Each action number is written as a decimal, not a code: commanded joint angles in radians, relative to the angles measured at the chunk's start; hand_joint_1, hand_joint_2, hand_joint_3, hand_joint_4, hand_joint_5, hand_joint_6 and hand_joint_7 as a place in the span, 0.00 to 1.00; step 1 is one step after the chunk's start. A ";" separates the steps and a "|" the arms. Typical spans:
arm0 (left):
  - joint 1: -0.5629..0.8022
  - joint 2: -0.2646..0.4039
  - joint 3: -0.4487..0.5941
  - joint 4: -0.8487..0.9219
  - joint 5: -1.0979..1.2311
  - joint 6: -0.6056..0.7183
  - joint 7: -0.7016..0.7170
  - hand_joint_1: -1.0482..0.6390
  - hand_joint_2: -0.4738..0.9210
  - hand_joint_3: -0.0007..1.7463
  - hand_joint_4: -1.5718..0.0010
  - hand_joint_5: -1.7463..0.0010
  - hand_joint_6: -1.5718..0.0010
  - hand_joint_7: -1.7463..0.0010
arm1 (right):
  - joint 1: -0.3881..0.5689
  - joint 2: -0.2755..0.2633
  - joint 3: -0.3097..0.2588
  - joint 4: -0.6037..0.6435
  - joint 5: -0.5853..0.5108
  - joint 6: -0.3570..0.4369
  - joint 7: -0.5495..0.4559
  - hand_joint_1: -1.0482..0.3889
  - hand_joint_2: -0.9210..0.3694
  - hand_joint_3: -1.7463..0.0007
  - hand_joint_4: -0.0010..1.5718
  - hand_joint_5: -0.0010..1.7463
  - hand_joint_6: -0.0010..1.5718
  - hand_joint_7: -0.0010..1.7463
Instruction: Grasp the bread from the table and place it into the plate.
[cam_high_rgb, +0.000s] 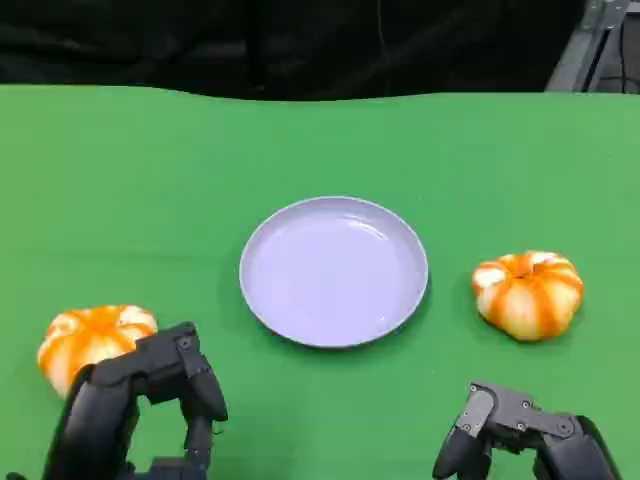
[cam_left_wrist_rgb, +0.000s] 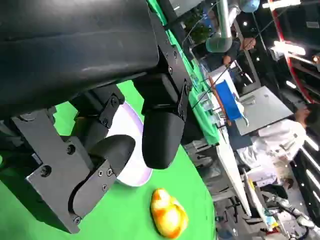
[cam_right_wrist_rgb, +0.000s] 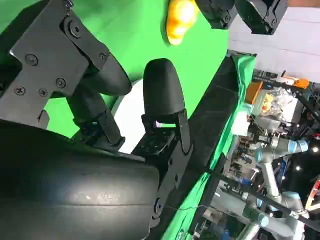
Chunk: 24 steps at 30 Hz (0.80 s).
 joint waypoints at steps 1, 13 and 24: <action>-0.001 0.011 0.012 0.007 0.000 -0.005 -0.003 0.61 0.43 1.00 0.39 0.00 0.45 0.05 | 0.004 -0.003 -0.004 -0.003 0.008 0.004 0.001 0.74 0.58 0.06 0.55 1.00 0.54 0.81; -0.002 0.008 0.015 0.009 -0.013 -0.002 -0.003 0.60 0.43 1.00 0.40 0.00 0.45 0.06 | 0.004 -0.001 -0.003 -0.002 -0.003 -0.001 -0.006 0.74 0.58 0.06 0.56 1.00 0.54 0.81; -0.026 0.000 0.067 0.000 0.028 0.051 0.041 0.57 0.61 0.66 0.58 0.29 0.60 0.46 | 0.009 0.008 0.012 -0.013 -0.016 0.005 -0.009 0.74 0.57 0.06 0.56 1.00 0.53 0.81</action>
